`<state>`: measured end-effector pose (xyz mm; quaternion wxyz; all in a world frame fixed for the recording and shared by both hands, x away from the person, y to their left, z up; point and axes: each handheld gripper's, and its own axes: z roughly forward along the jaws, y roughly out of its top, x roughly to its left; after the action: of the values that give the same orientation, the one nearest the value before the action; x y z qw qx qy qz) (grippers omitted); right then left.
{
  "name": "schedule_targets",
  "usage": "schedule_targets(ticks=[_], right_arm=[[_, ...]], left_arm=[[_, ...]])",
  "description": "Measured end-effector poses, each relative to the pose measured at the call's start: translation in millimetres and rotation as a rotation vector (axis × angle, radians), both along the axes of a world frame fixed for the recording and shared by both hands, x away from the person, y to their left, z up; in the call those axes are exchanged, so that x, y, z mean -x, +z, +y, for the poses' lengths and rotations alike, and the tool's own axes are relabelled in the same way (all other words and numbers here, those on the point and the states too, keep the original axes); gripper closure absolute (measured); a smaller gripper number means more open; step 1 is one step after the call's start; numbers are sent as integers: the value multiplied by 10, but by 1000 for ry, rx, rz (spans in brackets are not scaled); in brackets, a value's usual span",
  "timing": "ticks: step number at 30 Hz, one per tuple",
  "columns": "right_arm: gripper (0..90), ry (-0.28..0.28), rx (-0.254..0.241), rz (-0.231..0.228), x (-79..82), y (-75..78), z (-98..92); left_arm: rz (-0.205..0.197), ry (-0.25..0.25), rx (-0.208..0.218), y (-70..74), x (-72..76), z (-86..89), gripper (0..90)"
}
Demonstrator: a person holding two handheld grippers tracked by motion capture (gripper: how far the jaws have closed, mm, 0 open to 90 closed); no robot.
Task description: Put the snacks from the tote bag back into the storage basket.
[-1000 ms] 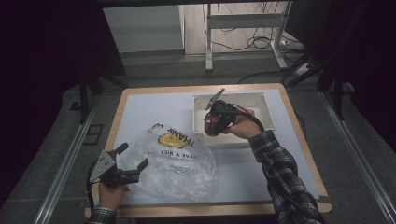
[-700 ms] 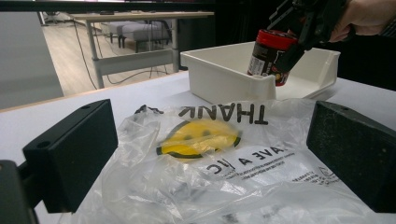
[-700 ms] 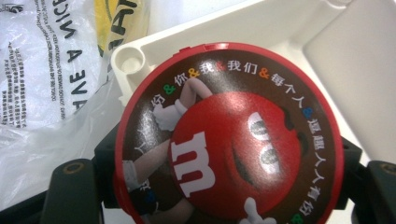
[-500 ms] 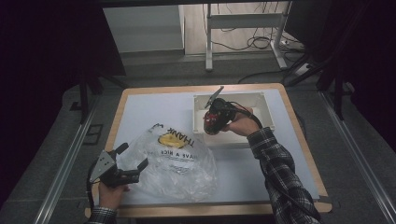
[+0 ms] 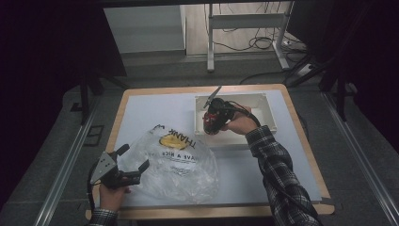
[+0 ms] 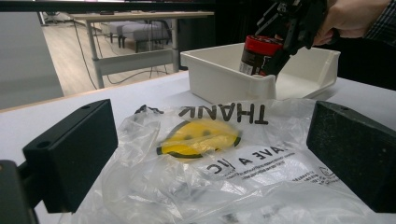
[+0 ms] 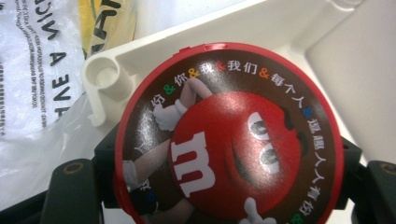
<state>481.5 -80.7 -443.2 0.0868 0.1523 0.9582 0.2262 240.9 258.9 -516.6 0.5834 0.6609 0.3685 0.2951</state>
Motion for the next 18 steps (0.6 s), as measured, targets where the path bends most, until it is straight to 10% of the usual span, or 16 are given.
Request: schedule_targets(ticks=[18], right_arm=[[256, 22, 12, -3, -126, -144, 161]], left_arm=[[-1, -1, -3, 1, 0, -3, 20]])
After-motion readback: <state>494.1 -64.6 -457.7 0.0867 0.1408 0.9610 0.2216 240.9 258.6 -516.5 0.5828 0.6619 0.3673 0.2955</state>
